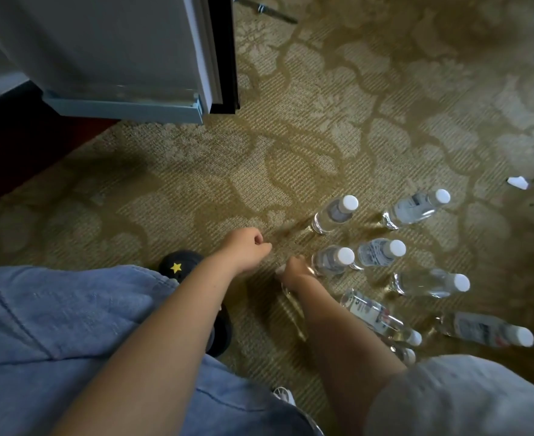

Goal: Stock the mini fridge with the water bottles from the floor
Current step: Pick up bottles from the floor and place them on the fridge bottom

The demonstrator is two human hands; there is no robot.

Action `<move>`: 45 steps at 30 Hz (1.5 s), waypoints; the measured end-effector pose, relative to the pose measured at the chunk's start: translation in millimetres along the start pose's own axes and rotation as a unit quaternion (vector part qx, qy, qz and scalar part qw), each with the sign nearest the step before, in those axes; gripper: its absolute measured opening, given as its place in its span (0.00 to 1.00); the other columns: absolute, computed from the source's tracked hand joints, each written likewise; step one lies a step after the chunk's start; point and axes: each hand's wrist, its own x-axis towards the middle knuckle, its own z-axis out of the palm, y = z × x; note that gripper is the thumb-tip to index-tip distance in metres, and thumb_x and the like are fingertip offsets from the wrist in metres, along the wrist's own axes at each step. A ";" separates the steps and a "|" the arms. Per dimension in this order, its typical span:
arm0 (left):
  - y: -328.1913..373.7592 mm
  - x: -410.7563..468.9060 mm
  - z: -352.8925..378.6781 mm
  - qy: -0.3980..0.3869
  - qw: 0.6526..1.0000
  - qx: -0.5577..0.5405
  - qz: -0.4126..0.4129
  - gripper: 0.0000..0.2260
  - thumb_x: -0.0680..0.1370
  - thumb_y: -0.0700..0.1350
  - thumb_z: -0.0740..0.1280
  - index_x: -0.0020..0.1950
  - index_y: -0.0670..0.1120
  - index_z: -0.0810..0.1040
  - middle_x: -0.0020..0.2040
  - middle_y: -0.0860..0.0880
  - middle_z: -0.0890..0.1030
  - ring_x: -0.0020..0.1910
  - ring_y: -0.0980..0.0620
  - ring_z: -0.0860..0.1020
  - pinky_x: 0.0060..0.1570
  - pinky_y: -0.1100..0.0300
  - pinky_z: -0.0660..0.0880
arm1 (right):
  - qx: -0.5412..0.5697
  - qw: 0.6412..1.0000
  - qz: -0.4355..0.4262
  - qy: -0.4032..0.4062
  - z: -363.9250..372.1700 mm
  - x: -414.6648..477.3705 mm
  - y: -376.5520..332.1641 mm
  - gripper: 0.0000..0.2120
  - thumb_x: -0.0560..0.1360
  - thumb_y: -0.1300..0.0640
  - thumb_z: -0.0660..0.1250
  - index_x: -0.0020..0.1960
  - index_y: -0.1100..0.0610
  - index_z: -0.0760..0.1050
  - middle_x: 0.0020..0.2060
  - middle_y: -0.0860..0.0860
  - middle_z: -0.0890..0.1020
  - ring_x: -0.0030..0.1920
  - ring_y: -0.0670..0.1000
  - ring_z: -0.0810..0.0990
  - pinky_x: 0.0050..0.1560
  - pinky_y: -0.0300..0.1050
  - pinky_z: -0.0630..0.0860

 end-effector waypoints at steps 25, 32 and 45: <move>22.7 -40.7 -44.6 -0.105 0.938 -0.320 0.082 0.17 0.69 0.44 0.76 0.54 0.51 0.74 0.48 0.50 0.82 0.52 0.48 0.79 0.59 0.46 0.75 | 0.629 0.705 -0.326 0.037 -138.2 -134.7 -99.3 0.08 0.81 0.57 0.57 0.48 0.57 0.74 0.41 0.53 0.83 0.44 0.55 0.80 0.54 0.57 0.74; 21.0 -46.6 -41.0 -0.075 0.946 -0.307 0.065 0.07 0.71 0.42 0.73 0.47 0.49 0.77 0.43 0.48 0.82 0.45 0.47 0.80 0.52 0.50 0.76 | 0.538 0.799 -0.253 0.095 -131.0 -129.1 -82.4 0.10 0.81 0.52 0.57 0.52 0.54 0.75 0.46 0.51 0.81 0.47 0.52 0.79 0.49 0.50 0.76; 14.9 -45.7 -37.6 -0.027 0.963 -0.266 0.042 0.19 0.68 0.44 0.75 0.56 0.48 0.73 0.48 0.50 0.78 0.49 0.49 0.77 0.51 0.53 0.73 | 0.264 0.920 -0.079 0.277 -57.8 -93.8 27.9 0.38 0.70 0.53 0.74 0.75 0.53 0.58 0.71 0.51 0.69 0.69 0.53 0.69 0.67 0.52 0.69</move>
